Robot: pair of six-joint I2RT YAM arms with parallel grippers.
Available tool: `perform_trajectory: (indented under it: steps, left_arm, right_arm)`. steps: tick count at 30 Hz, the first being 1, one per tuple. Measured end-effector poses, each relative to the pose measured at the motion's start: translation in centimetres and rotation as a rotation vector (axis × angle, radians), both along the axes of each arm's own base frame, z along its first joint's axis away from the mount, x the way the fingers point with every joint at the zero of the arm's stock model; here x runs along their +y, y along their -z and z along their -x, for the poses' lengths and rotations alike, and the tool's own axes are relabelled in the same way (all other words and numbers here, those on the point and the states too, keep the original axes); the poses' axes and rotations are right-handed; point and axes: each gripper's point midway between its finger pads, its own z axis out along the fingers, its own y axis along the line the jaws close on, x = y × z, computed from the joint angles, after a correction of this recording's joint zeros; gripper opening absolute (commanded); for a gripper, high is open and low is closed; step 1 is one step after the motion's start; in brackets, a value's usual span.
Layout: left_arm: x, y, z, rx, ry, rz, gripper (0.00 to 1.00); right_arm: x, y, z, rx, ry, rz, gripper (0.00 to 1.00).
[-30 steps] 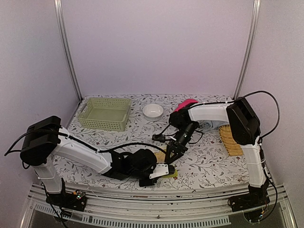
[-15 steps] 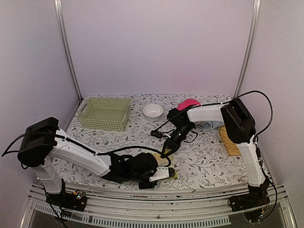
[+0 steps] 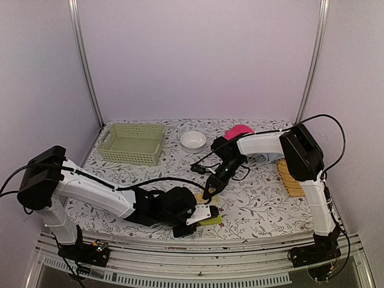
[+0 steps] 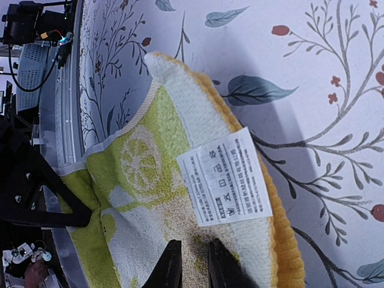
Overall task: Roll the towels
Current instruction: Roll the towel at the center of the board.
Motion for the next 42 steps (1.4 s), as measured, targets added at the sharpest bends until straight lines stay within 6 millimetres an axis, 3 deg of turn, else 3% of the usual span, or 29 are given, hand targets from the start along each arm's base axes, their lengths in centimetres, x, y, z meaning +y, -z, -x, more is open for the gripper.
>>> perform_trajectory:
  steps: [6, 10, 14, 16, 18, 21, 24, 30, 33, 37, 42]
  left_arm:
    - [0.2, 1.0, -1.0, 0.165, -0.018, 0.047, 0.09]
    - [-0.2, 1.5, -1.3, 0.3, -0.018, 0.086, 0.09]
    - [-0.9, 1.6, -1.9, 0.426, -0.03, 0.133, 0.11]
    - [-1.0, 1.7, -2.3, 0.517, -0.043, 0.161, 0.12]
    - [-1.1, 1.8, -2.8, 0.609, -0.058, 0.188, 0.12]
    - [-1.3, 1.9, -3.3, 0.749, -0.083, 0.226, 0.12]
    - [-1.3, 1.9, -3.6, 0.877, -0.111, 0.25, 0.13]
    - [-1.6, 2.0, -4.0, 1.032, -0.147, 0.239, 0.14]
    - [-1.7, 2.1, -4.0, 1.061, -0.158, 0.23, 0.15]
    - [-1.6, 2.1, -4.0, 1.076, -0.165, 0.227, 0.15]
    - [-1.5, 2.1, -4.0, 1.081, -0.168, 0.228, 0.15]
  right_arm:
    - [-0.2, -0.6, -0.1, -0.022, -0.007, -0.002, 0.27]
    - [-1.0, -3.2, -1.0, -0.073, 0.0, -0.022, 0.32]
    - [-2.5, -11.0, -3.3, -0.231, 0.044, -0.121, 0.33]
    - [-3.9, -16.5, -3.8, -0.35, 0.068, -0.202, 0.33]
    - [-5.6, -21.4, -3.1, -0.469, 0.082, -0.281, 0.33]
    - [-7.7, -24.5, 0.1, -0.572, 0.054, -0.36, 0.33]
    - [-8.4, -21.7, 3.8, -0.57, -0.019, -0.348, 0.33]
    - [-8.2, -10.6, 8.2, -0.535, -0.203, -0.136, 0.38]
    - [-6.7, -8.3, 9.4, -0.578, -0.298, -0.102, 0.39]
    - [-4.6, -6.5, 9.6, -0.646, -0.376, -0.105, 0.39]
    - [-3.4, -3.5, 9.3, -0.679, -0.442, -0.083, 0.38]
